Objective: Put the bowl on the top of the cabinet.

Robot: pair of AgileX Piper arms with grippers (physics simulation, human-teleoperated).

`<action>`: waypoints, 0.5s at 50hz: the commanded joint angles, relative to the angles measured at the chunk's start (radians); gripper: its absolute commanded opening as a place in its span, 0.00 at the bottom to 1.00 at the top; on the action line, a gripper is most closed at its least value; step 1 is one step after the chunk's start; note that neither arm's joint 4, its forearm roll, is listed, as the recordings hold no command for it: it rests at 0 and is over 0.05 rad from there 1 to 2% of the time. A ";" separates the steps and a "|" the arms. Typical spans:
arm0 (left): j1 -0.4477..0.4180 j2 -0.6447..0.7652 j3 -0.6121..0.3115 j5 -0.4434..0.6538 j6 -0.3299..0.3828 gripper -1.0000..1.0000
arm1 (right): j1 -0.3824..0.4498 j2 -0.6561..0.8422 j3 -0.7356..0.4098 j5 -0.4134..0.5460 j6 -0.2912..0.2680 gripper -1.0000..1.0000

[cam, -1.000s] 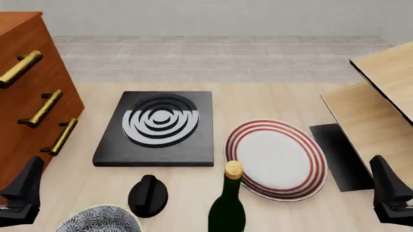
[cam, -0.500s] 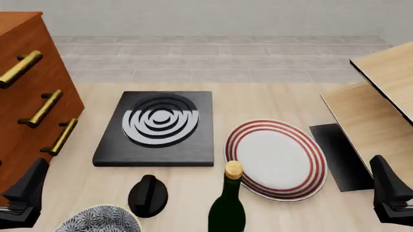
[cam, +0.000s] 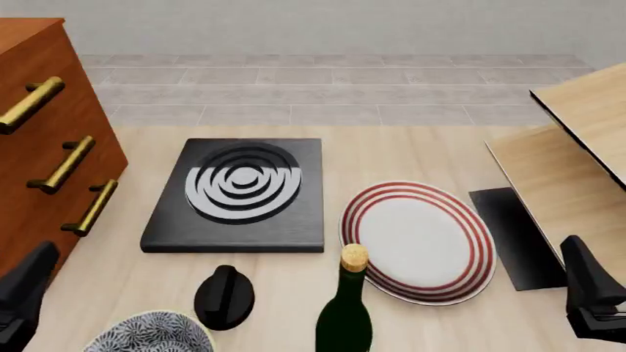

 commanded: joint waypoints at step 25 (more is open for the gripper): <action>-0.068 0.000 -0.227 0.480 0.046 1.00 | 0.000 0.000 0.000 0.000 0.000 1.00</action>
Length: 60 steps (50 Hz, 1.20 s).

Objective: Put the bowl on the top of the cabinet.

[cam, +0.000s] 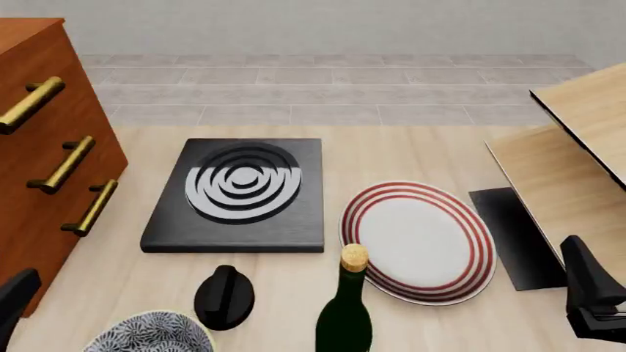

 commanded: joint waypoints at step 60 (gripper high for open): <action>-0.293 0.093 -0.079 0.345 -0.059 1.00 | 0.000 0.000 0.000 0.000 0.000 1.00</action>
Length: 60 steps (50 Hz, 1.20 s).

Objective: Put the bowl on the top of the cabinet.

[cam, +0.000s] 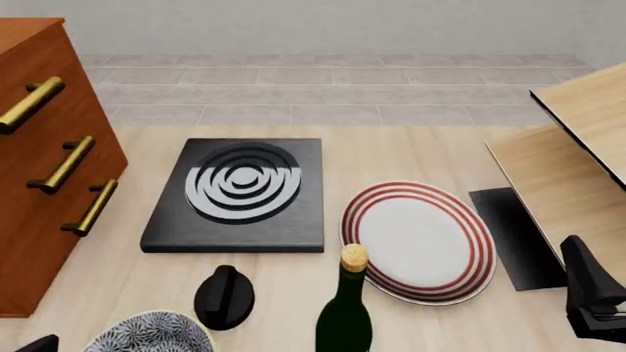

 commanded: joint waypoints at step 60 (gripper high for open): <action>0.026 0.013 0.210 -0.129 0.010 1.00 | 0.000 0.000 0.000 0.000 0.000 1.00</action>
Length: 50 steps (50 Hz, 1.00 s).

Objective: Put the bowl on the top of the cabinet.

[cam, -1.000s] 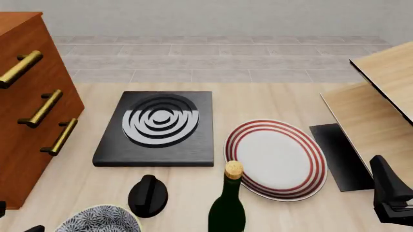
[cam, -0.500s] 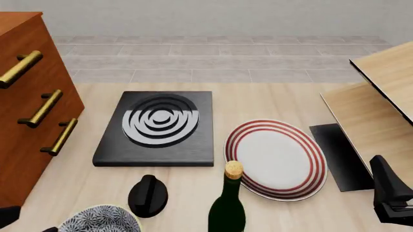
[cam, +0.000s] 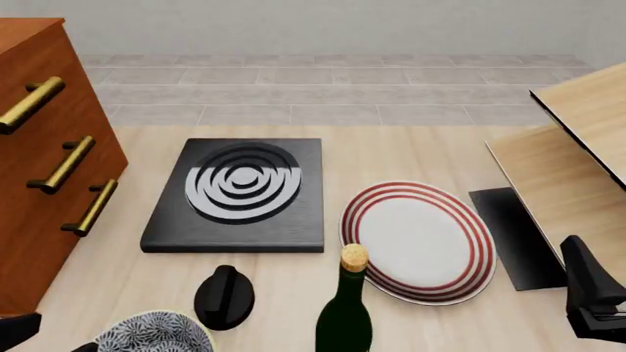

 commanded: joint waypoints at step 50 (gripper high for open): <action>0.047 0.007 0.160 -0.127 0.087 1.00 | 0.000 0.000 0.000 0.000 0.000 1.00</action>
